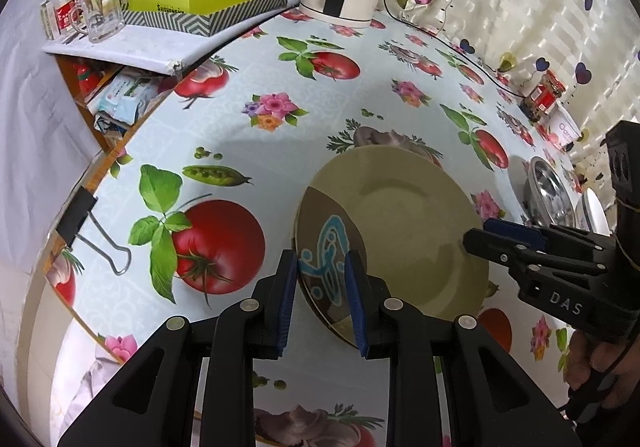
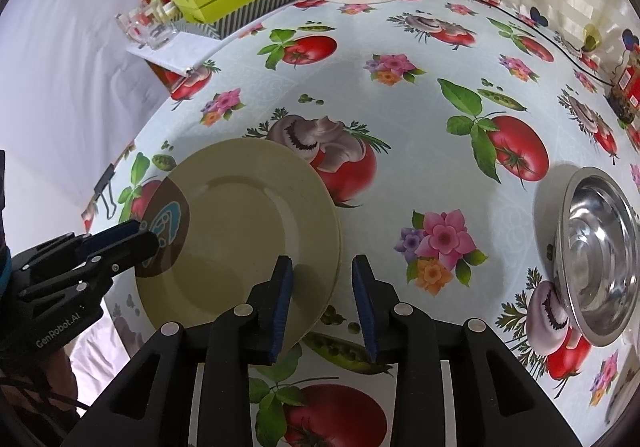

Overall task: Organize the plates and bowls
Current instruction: 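Lower the beige plate onto the plate stack and open the left tool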

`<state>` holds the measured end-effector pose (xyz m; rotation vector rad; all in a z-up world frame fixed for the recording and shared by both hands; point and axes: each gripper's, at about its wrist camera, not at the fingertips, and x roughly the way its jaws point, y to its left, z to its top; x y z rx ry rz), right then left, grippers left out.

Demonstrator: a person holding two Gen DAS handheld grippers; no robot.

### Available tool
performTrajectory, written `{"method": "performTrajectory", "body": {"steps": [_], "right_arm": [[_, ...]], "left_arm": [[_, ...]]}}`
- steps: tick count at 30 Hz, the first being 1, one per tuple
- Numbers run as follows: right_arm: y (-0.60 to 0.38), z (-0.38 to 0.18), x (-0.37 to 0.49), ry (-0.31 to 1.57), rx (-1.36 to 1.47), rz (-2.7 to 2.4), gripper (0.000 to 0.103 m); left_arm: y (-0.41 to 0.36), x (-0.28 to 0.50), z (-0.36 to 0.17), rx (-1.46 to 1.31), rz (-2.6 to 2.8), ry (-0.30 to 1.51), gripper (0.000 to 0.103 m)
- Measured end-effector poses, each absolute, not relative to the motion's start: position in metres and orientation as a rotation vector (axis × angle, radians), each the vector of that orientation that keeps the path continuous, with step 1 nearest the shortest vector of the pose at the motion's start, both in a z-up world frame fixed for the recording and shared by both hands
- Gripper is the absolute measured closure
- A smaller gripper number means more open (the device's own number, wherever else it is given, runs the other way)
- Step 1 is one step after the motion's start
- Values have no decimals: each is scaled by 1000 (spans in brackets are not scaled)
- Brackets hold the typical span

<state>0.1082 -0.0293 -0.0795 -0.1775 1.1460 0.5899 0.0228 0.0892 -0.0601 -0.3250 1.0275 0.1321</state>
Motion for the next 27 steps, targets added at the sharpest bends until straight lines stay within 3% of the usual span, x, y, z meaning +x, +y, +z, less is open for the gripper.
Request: {"method": "performTrajectory", "body": {"steps": [11, 20, 27], "right_arm": [[-49, -51, 93, 1070, -152, 577, 72], [-70, -26, 80, 979, -144, 535, 60], [-93, -19, 75, 957, -117, 494, 59]], "left_arm": [[76, 25, -43, -300, 101, 989, 77], [56, 32, -33, -275, 48, 972, 77], [36, 42, -26, -258, -11, 963, 77]]}}
